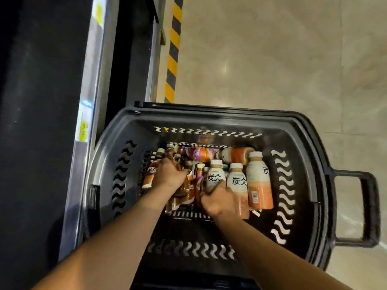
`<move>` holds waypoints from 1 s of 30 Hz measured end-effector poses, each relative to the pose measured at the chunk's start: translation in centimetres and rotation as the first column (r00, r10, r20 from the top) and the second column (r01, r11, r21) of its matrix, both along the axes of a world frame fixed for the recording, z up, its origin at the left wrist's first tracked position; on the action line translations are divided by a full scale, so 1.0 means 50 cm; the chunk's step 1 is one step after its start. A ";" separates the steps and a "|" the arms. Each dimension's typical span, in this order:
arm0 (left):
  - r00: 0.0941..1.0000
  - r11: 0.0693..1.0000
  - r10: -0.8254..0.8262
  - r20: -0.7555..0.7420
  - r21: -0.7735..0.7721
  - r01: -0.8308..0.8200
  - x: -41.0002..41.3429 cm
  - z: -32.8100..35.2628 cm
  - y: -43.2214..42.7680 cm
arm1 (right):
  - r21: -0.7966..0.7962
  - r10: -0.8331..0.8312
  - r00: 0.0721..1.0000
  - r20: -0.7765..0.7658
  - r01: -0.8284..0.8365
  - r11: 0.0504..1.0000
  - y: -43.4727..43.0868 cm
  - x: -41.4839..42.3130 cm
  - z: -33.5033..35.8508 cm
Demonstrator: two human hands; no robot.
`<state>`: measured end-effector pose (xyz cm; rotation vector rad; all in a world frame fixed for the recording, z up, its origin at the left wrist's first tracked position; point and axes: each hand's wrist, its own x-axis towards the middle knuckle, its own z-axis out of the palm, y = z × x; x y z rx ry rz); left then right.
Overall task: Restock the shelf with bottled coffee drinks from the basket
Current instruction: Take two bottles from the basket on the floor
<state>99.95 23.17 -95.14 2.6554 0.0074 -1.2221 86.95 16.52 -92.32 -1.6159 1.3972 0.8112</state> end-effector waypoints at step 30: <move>0.764 0.720 0.471 -0.440 -0.308 -0.622 -0.052 0.286 -0.004 | 0.142 -0.488 0.842 0.229 0.467 0.873 -0.089 0.019 0.214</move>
